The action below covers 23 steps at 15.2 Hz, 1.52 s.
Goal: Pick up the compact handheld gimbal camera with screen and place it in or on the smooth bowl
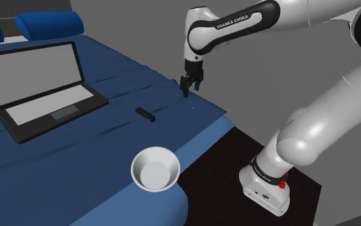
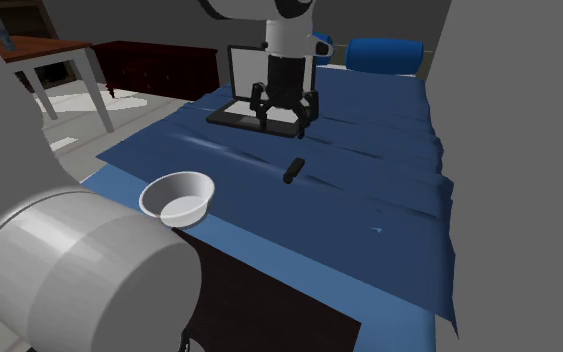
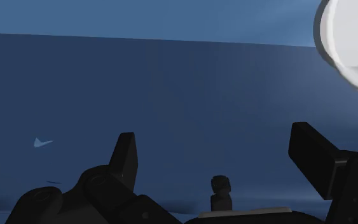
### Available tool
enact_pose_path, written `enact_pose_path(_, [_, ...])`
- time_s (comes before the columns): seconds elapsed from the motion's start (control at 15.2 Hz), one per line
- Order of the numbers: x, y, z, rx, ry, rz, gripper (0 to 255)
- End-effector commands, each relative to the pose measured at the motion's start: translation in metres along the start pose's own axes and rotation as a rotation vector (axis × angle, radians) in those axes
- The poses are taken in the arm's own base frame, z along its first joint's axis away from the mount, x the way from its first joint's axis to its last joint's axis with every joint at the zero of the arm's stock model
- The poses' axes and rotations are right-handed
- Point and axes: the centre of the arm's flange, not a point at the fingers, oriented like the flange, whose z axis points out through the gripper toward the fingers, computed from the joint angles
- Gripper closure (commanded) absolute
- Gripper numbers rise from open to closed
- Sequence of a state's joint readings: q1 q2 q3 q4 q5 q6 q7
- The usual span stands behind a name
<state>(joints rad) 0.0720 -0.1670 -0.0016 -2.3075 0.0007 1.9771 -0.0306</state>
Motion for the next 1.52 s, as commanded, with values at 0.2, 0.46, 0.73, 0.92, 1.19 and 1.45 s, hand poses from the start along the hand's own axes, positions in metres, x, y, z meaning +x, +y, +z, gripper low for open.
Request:
enact_pose_path(0.2, [0.055, -0.014, 0.038, -0.005, 0.009, -0.006, 0])
enact_pose_path(0.46, [0.099, -0.023, 0.065, -0.009, 0.015, -0.011, 0])
enact_pose_path(0.73, [0.143, -0.032, 0.092, -0.012, 0.022, -0.016, 0])
enact_pose_path(0.92, [0.175, -0.038, 0.112, -0.015, 0.027, -0.02, 0])
enact_pose_path(1.19, [0.219, -0.047, 0.139, -0.019, 0.033, -0.025, 0])
enact_pose_path(1.45, [0.263, -0.057, 0.165, -0.023, 0.04, -0.03, 0])
